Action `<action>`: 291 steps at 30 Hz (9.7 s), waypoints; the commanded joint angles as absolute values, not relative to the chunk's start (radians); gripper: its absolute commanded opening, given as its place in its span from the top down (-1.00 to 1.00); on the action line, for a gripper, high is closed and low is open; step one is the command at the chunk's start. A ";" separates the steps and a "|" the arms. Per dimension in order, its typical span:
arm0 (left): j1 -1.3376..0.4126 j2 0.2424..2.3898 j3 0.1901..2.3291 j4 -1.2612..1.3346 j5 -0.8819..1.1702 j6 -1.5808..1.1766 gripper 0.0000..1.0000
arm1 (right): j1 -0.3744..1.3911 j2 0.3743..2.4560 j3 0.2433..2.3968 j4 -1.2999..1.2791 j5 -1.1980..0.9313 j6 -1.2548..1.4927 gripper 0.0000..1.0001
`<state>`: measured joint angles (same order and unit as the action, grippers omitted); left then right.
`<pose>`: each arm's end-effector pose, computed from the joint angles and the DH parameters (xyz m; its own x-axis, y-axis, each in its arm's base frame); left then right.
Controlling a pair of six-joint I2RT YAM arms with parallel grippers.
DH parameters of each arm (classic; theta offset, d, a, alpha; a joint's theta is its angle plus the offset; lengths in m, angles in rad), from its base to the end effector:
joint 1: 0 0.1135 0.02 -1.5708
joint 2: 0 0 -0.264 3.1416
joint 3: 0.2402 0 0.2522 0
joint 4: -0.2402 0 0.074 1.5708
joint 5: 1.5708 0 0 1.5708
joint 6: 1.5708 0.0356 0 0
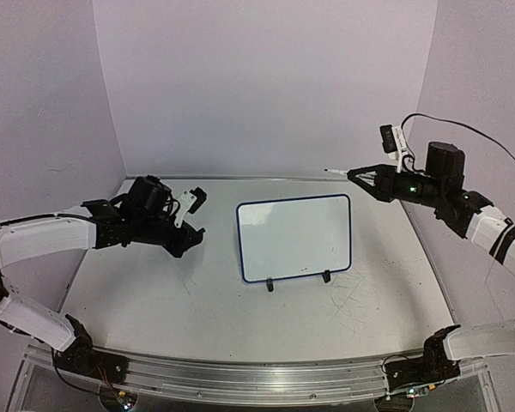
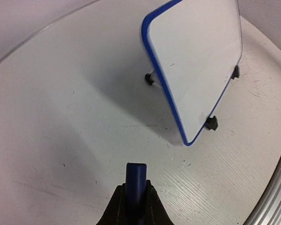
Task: Write a sentence on the whiteboard
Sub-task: Open the pen cap from the whiteboard marker, then put down the pen cap at the corner of the board, then hold the whiteboard at the center of the board, then write a sentence on the whiteboard.
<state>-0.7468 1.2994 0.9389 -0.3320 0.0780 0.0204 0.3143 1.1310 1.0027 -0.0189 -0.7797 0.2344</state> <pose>0.2064 -0.1949 0.2677 -0.4537 0.4477 -0.7705 0.7307 0.6819 -0.0340 0.2362 0.1031 0.3660 -0.3403 0.0630 -0.9382 -0.8247 0.4592 0.3301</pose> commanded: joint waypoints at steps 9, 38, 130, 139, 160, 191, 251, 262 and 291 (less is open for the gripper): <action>-0.751 1.586 0.851 -0.329 -0.316 -0.451 1.00 | 0.311 1.015 0.991 -0.034 -0.312 0.185 1.00; -0.787 1.563 0.747 -0.211 -0.395 -0.584 0.17 | 0.311 0.952 0.923 0.013 -0.316 0.129 1.00; -0.582 2.018 0.903 1.012 0.884 -0.625 0.18 | 0.928 1.532 1.177 0.117 -0.031 -0.094 1.00; -0.589 2.040 0.923 1.018 0.915 -0.602 0.42 | 0.928 1.500 1.140 0.138 -0.004 -0.099 1.00; -0.617 2.034 0.908 1.022 0.883 -0.565 0.89 | 0.940 1.460 1.104 0.117 0.116 -0.091 1.00; -0.650 2.002 0.863 1.017 0.806 -0.474 1.00 | 0.985 1.601 1.124 0.210 0.129 -0.124 1.00; -0.650 1.990 0.868 1.001 0.813 -0.465 1.00 | 0.983 1.659 1.137 0.222 0.297 -0.087 1.00; -0.651 1.994 0.872 1.001 0.818 -0.463 1.00 | 0.984 1.678 1.150 0.227 0.310 -0.084 1.00; -0.649 1.987 0.866 0.995 0.815 -0.454 1.00 | 0.984 1.724 1.178 0.221 0.246 -0.068 1.00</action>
<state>-0.6357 2.0281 0.8742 1.0122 0.8082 -0.4759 0.9852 1.7008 1.1389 0.2096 0.2519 -0.0852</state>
